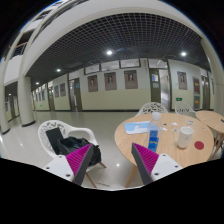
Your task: Pour water
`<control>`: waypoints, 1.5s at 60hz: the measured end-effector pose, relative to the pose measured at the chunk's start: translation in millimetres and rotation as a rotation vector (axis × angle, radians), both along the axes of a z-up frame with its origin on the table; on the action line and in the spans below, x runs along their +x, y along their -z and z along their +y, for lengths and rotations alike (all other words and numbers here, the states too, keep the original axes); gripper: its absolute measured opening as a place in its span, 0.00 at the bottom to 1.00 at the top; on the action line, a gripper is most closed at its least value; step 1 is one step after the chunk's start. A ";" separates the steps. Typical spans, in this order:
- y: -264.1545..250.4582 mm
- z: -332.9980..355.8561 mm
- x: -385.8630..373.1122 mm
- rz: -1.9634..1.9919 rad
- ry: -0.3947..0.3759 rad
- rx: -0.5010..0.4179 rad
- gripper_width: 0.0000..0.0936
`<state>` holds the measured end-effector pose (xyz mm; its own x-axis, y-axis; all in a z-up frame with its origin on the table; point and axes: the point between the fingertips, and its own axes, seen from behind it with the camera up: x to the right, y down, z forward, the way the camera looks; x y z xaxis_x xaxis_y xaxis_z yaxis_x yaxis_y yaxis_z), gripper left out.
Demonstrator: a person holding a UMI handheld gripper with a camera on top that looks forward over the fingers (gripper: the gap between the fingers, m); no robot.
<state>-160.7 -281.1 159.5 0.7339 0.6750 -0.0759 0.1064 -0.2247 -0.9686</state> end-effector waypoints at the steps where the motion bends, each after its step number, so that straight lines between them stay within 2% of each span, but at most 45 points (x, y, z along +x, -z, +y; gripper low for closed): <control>1: 0.7 3.8 -3.3 0.000 0.002 -0.002 0.89; 11: -1.6 12.3 15.2 -0.007 0.034 0.019 0.88; 22: 6.5 57.2 67.2 -0.023 0.159 0.041 0.88; 32: 20.7 115.8 83.9 -0.053 0.250 0.077 0.88; 36: 34.8 150.7 77.2 -0.076 0.254 0.073 0.88; 43: 59.8 185.7 56.7 -0.046 0.229 0.013 0.88; 49: 74.4 211.0 41.5 -0.026 0.237 0.017 0.85; 52: 77.0 220.9 30.7 -0.034 0.243 0.040 0.81; 56: 78.3 229.6 30.3 -0.064 0.252 0.068 0.50; 60: 80.5 235.4 33.2 -0.059 0.289 0.087 0.46; 66: 79.2 234.2 33.0 -0.038 0.290 0.074 0.36; 70: 78.6 237.9 34.0 -0.019 0.293 0.068 0.34; 75: 77.1 242.4 35.3 0.044 0.289 0.007 0.34; 82: 57.8 260.8 35.3 0.322 0.281 -0.183 0.34; 88: 31.2 270.2 33.0 0.602 0.304 -0.351 0.34; 90: 28.0 282.4 41.4 0.699 0.286 -0.418 0.34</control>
